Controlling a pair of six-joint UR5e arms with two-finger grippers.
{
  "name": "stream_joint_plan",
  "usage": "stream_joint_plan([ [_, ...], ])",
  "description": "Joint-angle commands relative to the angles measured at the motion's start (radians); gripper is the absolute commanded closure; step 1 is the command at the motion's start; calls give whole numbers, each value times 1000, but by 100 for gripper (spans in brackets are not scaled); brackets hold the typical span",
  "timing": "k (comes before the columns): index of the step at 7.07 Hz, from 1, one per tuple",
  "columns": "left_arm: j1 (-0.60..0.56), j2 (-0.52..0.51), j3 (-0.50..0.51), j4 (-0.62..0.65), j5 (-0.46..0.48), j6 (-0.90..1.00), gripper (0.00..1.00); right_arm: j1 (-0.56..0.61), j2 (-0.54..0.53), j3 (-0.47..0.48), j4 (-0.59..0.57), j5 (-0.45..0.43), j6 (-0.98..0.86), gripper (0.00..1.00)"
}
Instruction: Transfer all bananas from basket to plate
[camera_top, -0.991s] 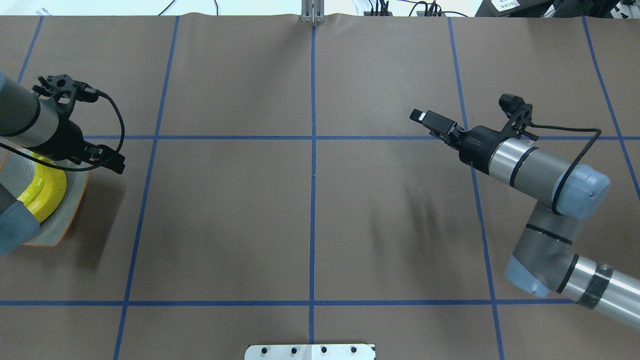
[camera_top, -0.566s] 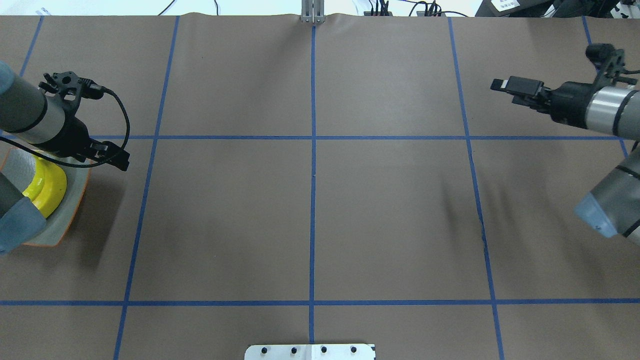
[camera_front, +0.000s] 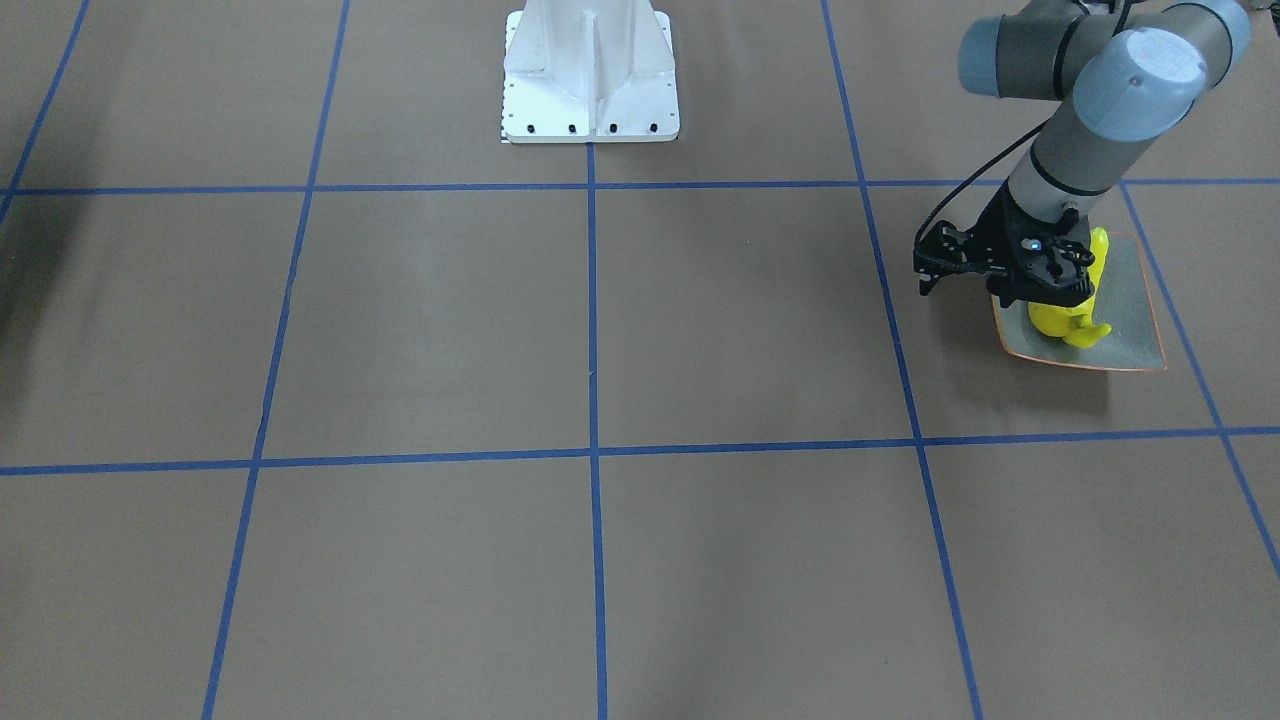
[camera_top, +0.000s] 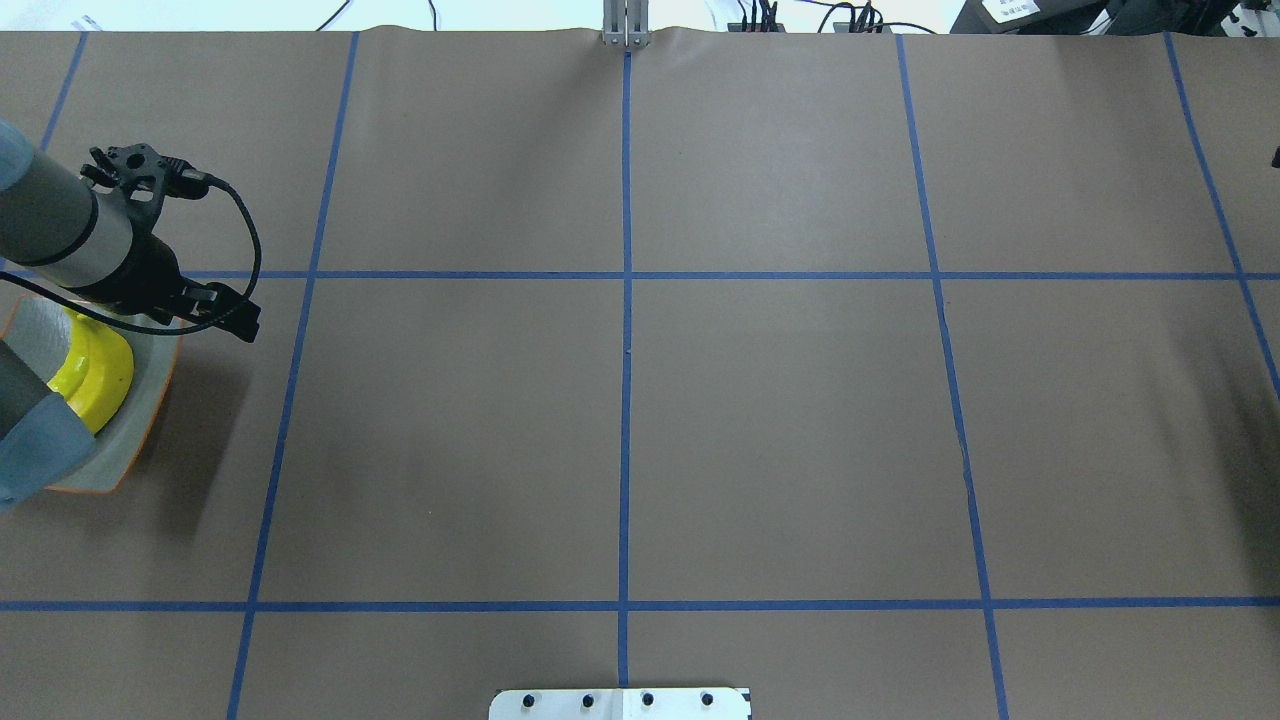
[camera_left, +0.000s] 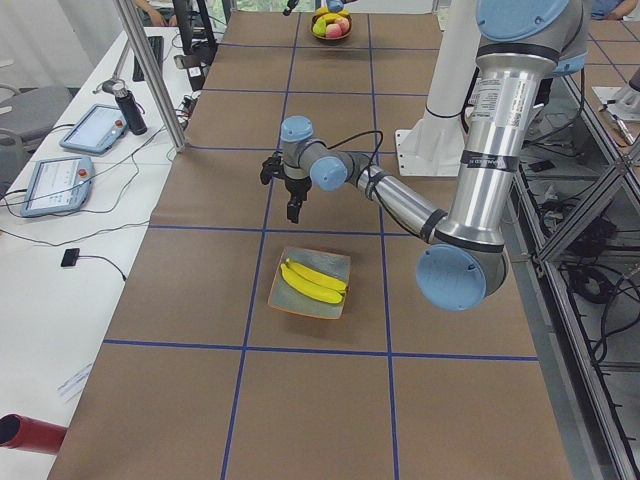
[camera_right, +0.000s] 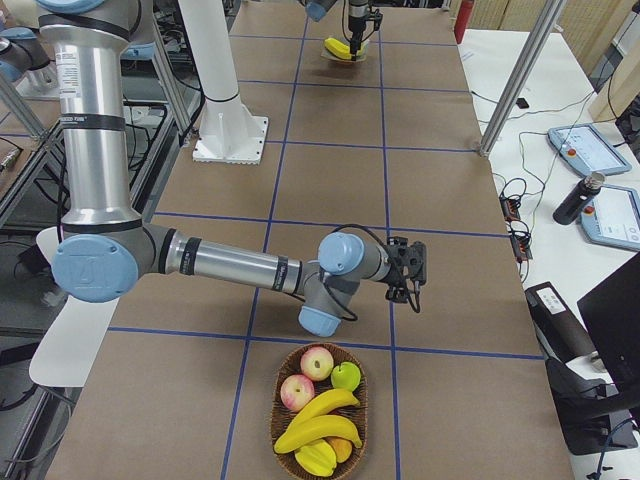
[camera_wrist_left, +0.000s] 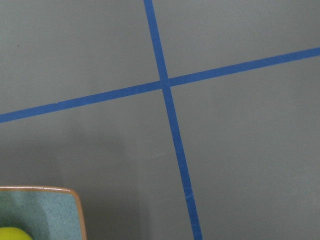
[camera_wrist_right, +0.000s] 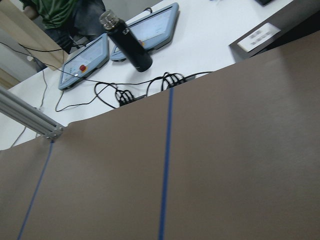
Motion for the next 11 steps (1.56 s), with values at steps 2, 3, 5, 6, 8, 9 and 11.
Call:
stream_joint_plan([
  [2,3,0,6,0,-1,-2,0,156,-141,-13,-129,11,-402,0],
  [3,3,0,10,0,-1,-2,0,187,-158,-13,-197,9,-549,0],
  [5,12,-5,7,-3,-1,-37,0,210,-176,-15,-315,-5,-768,0],
  [6,16,-5,8,-5,-1,-38,0,234,-173,-16,-410,-6,-893,0],
  [8,18,-6,6,-5,-1,-38,0,238,-179,-18,-479,-40,-921,0],
  [9,18,-8,6,-5,-1,-38,0,238,-181,-21,-522,-72,-931,1],
  [11,18,-8,8,-5,1,-38,0,236,-134,-50,-605,-119,-928,3],
])
